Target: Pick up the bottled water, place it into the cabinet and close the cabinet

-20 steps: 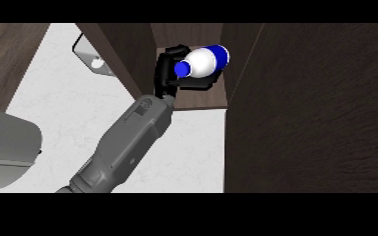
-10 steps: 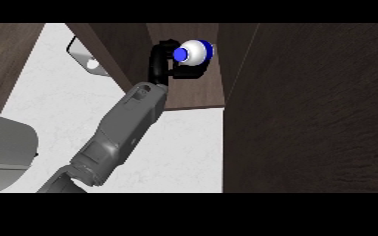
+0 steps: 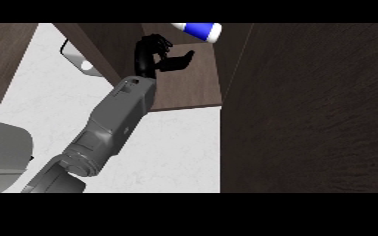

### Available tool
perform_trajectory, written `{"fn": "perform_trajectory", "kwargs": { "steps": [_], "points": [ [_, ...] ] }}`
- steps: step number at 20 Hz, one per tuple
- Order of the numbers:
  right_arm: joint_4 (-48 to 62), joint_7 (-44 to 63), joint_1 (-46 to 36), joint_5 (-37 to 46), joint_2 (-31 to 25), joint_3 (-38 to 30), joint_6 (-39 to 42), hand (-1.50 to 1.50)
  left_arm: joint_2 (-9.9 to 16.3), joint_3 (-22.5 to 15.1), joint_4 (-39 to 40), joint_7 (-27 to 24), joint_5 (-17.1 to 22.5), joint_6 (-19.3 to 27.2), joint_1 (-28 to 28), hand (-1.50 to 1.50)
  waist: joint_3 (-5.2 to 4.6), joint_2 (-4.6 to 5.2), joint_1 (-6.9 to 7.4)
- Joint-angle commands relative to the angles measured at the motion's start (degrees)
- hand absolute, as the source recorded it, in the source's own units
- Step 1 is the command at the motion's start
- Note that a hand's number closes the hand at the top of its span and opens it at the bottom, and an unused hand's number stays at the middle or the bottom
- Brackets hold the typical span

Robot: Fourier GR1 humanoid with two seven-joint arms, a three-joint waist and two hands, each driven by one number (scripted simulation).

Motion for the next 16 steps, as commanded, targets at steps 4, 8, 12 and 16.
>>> {"fn": "perform_trajectory", "kwargs": {
  "steps": [4, 8, 12, 16],
  "points": [
    [-2.2, 0.0, 2.0, -4.2, -0.8, -0.6, 2.0, -1.5, 0.0, -0.4, 4.7, -3.1, -2.5, 5.8, -3.9, -1.5, 0.0, 0.17, -1.44],
    [-2.2, 1.3, -0.5, -4.4, -0.4, 0.1, 0.9, -1.5, 0.8, -0.9, 6.4, -4.3, -3.6, 6.6, -4.8, -1.5, -0.03, 0.69, -1.02],
    [-2.2, 2.2, -1.2, -6.1, -1.6, -1.1, 1.3, -1.5, -0.7, 0.6, 6.0, -3.7, -2.5, 3.9, -6.0, -1.5, -0.05, 0.71, -0.69],
    [-2.7, 2.9, -1.0, -4.5, -0.5, 1.2, 0.7, -1.5, -0.8, 2.1, 2.5, -8.4, -1.3, -2.9, -5.7, -1.5, -0.12, 0.41, -0.02]
  ]
}}
